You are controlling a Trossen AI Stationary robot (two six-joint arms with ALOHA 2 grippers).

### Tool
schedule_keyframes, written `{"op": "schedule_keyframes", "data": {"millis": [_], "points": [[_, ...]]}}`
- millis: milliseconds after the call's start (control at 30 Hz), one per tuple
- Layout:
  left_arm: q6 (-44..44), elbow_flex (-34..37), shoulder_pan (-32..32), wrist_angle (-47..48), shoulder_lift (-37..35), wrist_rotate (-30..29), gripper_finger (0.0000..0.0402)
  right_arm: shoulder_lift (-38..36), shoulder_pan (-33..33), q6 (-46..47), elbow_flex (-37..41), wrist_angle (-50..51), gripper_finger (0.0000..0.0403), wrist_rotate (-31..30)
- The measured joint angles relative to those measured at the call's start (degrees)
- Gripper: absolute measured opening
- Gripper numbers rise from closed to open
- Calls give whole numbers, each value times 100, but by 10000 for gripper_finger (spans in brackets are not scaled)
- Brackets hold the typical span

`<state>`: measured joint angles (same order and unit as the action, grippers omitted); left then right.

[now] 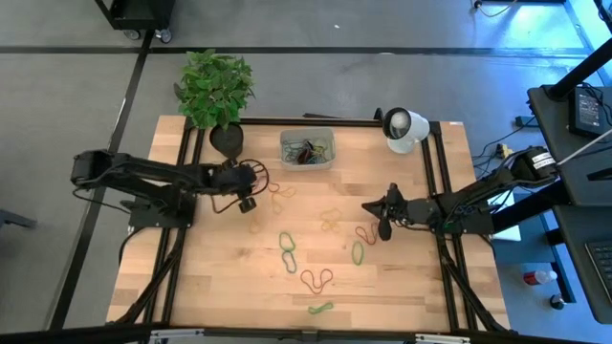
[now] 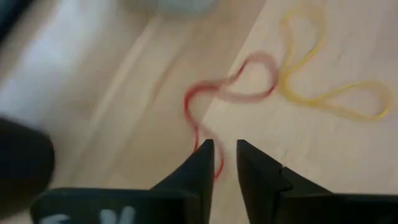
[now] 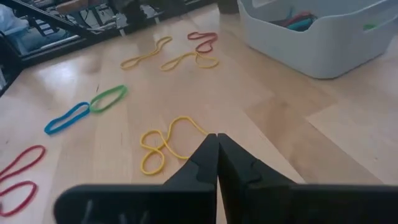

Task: Pick and place rubber bands into bin
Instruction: Put the red rubber band into the gray bin

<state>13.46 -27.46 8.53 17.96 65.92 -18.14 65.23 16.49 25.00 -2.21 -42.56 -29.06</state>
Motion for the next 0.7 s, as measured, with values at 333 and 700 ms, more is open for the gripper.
{"op": "schedule_keyframes", "data": {"millis": [333,700], "points": [[384,2,755,-49,949,-30,119,2,0,-20,-23,36,7,0],[402,-35,1076,-476,1595,361,87,0,0,-3,-23,41,7,2]]}}
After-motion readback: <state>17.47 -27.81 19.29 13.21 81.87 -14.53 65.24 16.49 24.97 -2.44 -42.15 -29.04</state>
